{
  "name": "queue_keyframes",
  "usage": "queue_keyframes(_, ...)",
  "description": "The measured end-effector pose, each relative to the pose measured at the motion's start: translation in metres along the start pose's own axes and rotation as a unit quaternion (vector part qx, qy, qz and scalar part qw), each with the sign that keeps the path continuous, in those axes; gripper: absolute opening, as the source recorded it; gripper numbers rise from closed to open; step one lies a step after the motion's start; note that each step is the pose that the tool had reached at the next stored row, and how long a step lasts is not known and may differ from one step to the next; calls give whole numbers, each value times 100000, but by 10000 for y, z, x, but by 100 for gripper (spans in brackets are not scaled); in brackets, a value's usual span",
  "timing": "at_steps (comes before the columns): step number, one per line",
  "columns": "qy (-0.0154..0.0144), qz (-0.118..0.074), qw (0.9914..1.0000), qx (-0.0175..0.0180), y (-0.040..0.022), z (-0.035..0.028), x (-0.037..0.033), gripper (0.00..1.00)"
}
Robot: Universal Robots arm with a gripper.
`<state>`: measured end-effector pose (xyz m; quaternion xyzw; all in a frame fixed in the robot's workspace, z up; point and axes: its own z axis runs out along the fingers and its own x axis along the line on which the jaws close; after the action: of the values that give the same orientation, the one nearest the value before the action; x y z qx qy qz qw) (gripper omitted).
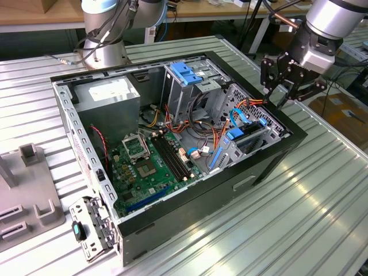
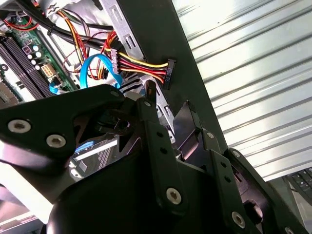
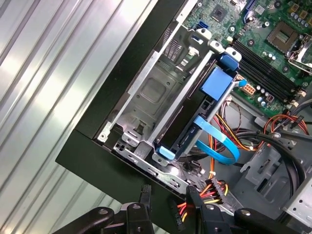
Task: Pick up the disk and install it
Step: 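Insert the second disk wire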
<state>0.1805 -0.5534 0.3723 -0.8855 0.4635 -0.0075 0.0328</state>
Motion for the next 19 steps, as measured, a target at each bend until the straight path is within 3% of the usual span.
queue_keyframes(7, -187, -2893, 99958, -48, -3, 0, 0, 42)
queue_keyframes(19, -193, -2969, 99956, -50, -3, 0, 0, 42)
